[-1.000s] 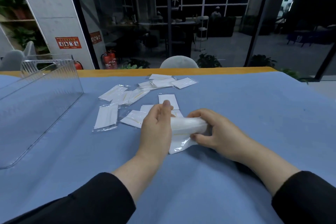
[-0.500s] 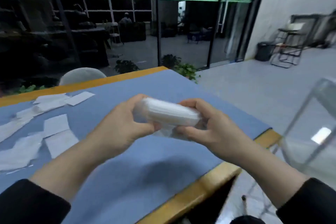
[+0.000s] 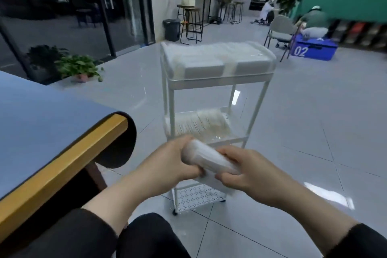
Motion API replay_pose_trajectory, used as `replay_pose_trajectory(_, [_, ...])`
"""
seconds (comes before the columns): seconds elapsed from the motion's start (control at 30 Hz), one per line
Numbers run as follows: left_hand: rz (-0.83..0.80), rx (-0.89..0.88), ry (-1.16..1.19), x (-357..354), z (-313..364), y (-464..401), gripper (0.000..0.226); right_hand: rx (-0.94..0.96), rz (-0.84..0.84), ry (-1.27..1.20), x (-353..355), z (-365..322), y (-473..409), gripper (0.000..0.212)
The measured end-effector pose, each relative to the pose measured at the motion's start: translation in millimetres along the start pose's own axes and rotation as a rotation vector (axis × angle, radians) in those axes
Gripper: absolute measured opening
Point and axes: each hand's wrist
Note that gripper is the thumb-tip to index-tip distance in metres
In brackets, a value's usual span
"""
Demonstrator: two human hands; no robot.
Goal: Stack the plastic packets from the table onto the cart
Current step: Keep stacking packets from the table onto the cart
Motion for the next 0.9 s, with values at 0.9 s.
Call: replay_pose_trajectory(0.9, [0.079, 0.025, -0.494, -40, -63, -258, 0.047, -0.544, 0.511, 0.472, 52, 200, -237, 0.016])
Point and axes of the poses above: each hand's wrist, its own y-axis away from the middle knuckle, its own x-axis out of the back of the hand, z = x × y, and after that the axes turned 7 degrees about -z, right-handed
